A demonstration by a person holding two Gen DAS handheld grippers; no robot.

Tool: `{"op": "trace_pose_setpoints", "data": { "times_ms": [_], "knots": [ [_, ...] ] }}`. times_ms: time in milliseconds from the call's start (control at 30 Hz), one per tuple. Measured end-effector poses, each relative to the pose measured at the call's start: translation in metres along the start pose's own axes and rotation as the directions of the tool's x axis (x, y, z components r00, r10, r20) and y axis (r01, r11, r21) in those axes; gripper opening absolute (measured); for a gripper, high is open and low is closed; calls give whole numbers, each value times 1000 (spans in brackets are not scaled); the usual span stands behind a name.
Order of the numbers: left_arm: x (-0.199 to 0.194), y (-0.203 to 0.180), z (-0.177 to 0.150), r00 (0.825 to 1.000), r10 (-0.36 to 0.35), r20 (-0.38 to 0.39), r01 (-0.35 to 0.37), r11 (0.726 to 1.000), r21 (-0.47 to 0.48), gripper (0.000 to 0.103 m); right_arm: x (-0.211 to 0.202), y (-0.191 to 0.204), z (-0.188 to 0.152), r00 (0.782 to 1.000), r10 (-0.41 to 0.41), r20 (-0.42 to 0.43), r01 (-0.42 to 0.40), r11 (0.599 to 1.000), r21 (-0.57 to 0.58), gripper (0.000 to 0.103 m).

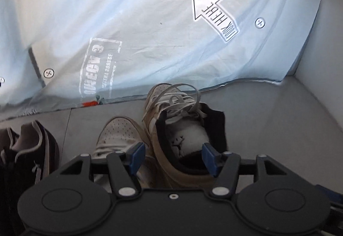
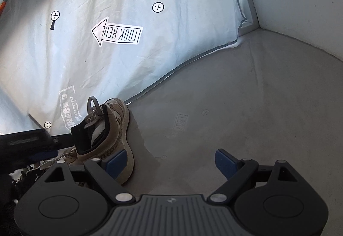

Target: Organize scattered shoes

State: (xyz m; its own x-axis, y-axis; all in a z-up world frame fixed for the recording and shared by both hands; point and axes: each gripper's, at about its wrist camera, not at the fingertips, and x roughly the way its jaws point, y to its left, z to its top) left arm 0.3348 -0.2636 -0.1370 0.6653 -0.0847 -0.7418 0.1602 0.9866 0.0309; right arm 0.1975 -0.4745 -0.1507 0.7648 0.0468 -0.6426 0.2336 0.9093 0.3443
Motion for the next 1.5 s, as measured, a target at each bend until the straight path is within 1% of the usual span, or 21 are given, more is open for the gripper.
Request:
{"op": "trace_pose_setpoints", "data": {
  "times_ms": [33,67,100,133,167,200,233,300,367,567,667,733,800,900,1000,1100,1167,1300,1400,1433,1500],
  "knots": [
    [4,2,0,1000,-7,7,7,1000,-10,63,0,-2,0,1000,-3,2,3,1000,3,90],
    [8,6,2,999,-14,36,16,999,-45,61,-1,-4,0,1000,-7,4,7,1000,6,90],
    [12,9,4,999,-28,39,31,997,-68,57,-1,-6,0,1000,-11,6,11,1000,11,90],
    [16,15,4,997,-66,40,69,994,-87,43,0,-9,0,1000,-18,6,18,1000,18,90],
    [18,19,4,996,-76,41,80,991,-109,39,1,-12,-1,1000,-25,6,25,999,25,90],
    [19,21,3,998,-56,37,60,992,-111,22,1,-14,-1,999,-32,5,32,999,32,90],
    [19,22,2,998,-42,35,45,994,-103,17,2,-16,-1,999,-38,4,38,999,39,90],
    [17,27,-4,996,-81,47,85,993,-79,17,4,-18,-1,999,-43,3,43,998,48,90],
    [11,22,-8,994,-98,46,100,994,-42,17,4,-18,-2,999,-42,5,42,998,44,90],
    [-17,-10,-33,985,-167,37,166,986,32,17,-3,-13,-1,999,-37,17,37,999,19,90],
    [-32,-25,-48,975,-219,28,218,975,39,18,-11,-12,-2,999,-44,26,45,999,-9,90],
    [-39,-32,-55,972,-231,31,229,972,55,19,-16,-12,-4,998,-52,26,52,998,-23,90],
    [-45,-32,-61,965,-259,35,257,965,49,22,-22,-13,-7,998,-59,24,60,998,-35,90],
    [-59,-16,-62,950,-311,41,312,950,-26,27,-30,-8,-12,998,-62,19,63,996,-65,90],
    [-89,5,-62,956,-272,110,281,957,-71,29,-39,6,-18,1000,-24,8,25,992,-121,90],
    [-120,25,-66,948,-269,168,287,953,-98,29,-40,22,-25,999,37,-24,-41,987,-155,90],
    [-134,37,-72,948,-262,182,286,951,-121,32,-36,35,-32,997,58,-48,-65,982,-175,90],
    [-146,51,-91,959,-242,148,263,953,-150,34,-19,60,-55,991,66,-117,-93,967,-238,90],
    [-144,56,-105,965,-241,107,257,951,-171,34,-12,74,-66,992,-6,-124,-35,945,-326,89],
    [-143,56,-108,966,-238,99,252,953,-170,34,-10,74,-68,992,-42,-121,-3,937,-350,90],
    [-141,57,-113,969,-231,83,242,956,-168,34,-10,65,-67,991,-38,-127,-6,944,-329,90]
  ]
}}
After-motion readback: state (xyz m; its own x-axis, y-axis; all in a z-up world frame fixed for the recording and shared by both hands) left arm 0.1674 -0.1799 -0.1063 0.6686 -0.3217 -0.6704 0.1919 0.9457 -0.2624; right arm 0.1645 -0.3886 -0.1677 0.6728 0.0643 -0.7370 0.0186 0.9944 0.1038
